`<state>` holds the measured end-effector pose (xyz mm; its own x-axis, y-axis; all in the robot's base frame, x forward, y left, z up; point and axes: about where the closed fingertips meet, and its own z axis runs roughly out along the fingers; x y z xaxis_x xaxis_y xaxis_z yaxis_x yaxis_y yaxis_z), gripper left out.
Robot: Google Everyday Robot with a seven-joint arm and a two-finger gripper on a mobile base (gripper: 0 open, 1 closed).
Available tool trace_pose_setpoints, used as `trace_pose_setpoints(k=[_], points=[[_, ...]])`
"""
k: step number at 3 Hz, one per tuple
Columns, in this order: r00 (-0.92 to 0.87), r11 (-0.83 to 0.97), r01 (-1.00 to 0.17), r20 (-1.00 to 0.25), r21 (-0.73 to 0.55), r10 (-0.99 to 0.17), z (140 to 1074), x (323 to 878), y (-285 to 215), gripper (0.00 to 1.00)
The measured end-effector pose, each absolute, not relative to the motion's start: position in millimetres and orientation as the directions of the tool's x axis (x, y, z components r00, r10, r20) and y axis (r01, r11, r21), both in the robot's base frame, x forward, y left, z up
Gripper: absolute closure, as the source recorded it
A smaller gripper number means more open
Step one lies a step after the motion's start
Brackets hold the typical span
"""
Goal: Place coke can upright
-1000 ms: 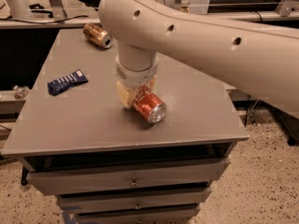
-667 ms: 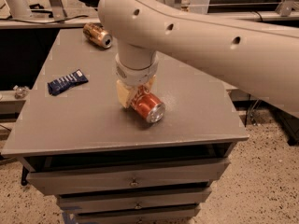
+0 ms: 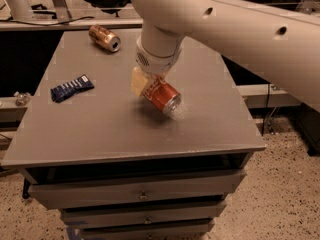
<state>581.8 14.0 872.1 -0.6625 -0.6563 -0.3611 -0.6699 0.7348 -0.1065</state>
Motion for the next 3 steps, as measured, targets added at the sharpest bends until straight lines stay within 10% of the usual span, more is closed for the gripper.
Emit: trace_pose_setpoints(k=[3], points=[[-0.425,0.616,-0.787,-0.747,0.027,-0.511,927,644,-18,1.0]])
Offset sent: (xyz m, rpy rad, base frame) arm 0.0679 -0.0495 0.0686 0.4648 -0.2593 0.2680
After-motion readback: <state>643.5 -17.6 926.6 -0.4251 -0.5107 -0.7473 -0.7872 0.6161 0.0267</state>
